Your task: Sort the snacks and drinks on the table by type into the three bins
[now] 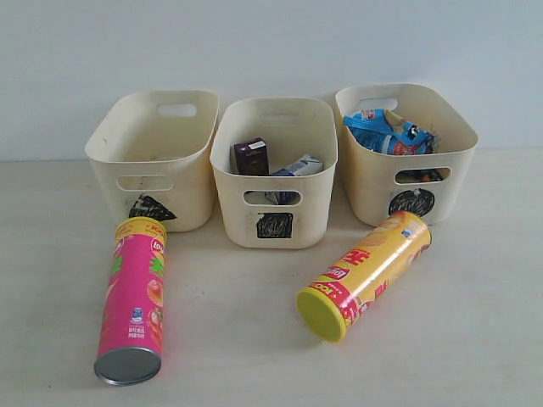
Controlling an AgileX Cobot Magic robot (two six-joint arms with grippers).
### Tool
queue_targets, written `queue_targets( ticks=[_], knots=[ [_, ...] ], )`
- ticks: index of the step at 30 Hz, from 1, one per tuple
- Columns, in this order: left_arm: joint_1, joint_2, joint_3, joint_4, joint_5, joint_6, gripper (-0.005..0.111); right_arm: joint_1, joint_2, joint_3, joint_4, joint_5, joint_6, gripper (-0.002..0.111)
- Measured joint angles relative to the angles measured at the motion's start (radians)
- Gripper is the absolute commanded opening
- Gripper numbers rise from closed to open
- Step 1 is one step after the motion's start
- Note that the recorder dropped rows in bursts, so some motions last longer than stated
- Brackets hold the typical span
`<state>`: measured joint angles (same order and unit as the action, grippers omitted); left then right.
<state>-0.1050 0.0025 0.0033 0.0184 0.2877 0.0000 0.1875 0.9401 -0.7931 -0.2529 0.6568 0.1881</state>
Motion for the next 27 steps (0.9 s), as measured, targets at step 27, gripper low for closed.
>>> queue_targets(
  ticks=[27],
  knots=[
    [0.000, 0.000, 0.000, 0.000, 0.000, 0.000, 0.004, -0.151, -0.632, 0.392, -0.001, -0.051, -0.009, 0.003]
  ],
)
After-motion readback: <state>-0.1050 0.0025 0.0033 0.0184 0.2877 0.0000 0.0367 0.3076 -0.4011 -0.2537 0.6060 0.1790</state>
